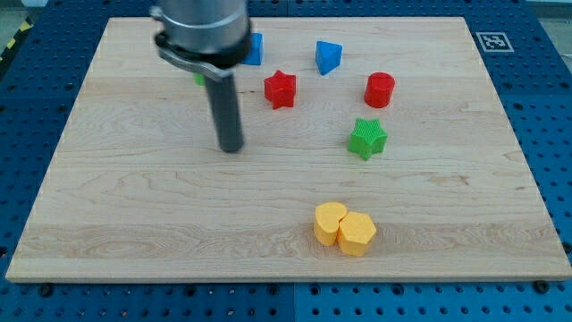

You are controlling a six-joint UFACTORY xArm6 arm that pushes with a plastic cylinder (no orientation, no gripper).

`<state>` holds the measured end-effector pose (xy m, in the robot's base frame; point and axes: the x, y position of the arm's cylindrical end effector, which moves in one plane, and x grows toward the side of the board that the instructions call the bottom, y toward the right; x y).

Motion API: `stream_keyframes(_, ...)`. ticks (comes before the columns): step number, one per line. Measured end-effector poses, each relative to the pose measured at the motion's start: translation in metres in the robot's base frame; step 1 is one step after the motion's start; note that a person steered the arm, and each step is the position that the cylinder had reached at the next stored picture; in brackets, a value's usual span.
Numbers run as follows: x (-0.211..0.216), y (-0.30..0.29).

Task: Place the heart diagonal to the hexagon

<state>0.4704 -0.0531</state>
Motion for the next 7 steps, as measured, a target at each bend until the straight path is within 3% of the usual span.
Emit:
stream_keyframes(3, 0.07, 0.189)
stream_keyframes(4, 0.126, 0.237)
stream_keyframes(5, 0.148, 0.235)
stream_keyframes(7, 0.142, 0.116)
